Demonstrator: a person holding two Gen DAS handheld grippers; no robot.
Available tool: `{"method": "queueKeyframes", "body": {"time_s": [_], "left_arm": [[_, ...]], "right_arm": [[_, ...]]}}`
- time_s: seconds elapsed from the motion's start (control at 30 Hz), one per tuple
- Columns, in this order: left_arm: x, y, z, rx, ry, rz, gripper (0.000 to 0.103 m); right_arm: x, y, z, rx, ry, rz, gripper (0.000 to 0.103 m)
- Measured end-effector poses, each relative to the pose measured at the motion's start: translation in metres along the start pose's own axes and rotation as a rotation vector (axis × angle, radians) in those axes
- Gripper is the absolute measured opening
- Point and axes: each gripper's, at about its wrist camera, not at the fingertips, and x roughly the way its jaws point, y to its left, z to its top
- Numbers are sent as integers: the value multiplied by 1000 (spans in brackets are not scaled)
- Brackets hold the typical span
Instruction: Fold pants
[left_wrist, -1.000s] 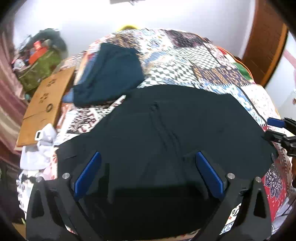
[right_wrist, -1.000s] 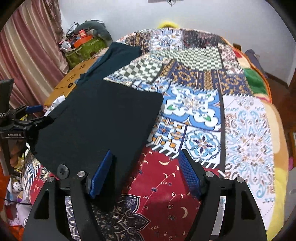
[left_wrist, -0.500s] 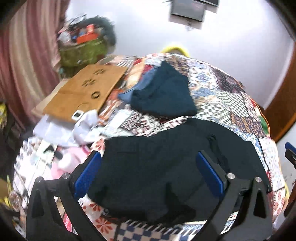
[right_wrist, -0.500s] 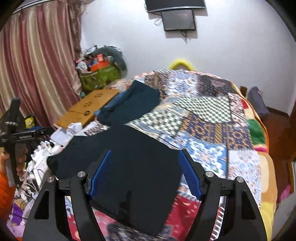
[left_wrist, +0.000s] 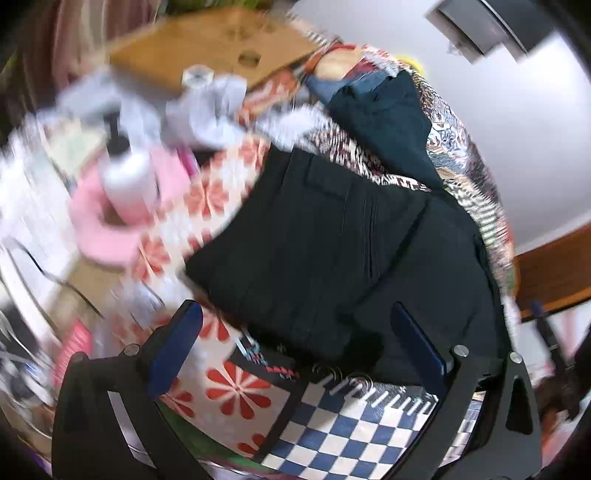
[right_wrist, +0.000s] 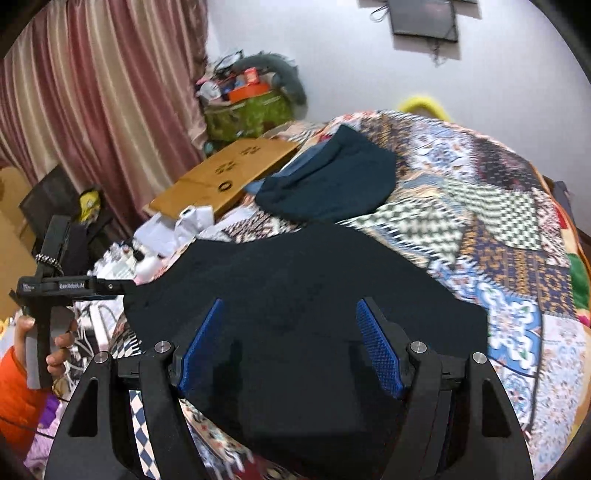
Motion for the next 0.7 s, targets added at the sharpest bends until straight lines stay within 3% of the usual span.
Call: {"method": "queueKeyframes", "body": {"time_s": [0.1,0.27,0.53,0.63,0.7], "left_arm": [[13,15,-4,-87,67,-98,103],[21,11,-5,-68,93,-127,103],[42,16,2,-90,137,-277,103],[49,14,7,-90,133,-279,103],[52,13,15,-90,119,-250,97]], "right_arm": [[15,8,-3,-12,47,-3,71],[34,11,-13,-17,124,-9,71],[38,15,-14,-24,138,-8,74],[37,16,-14,-20,136,-8,74],[37,16,-13,-17,135,-7,74]]}}
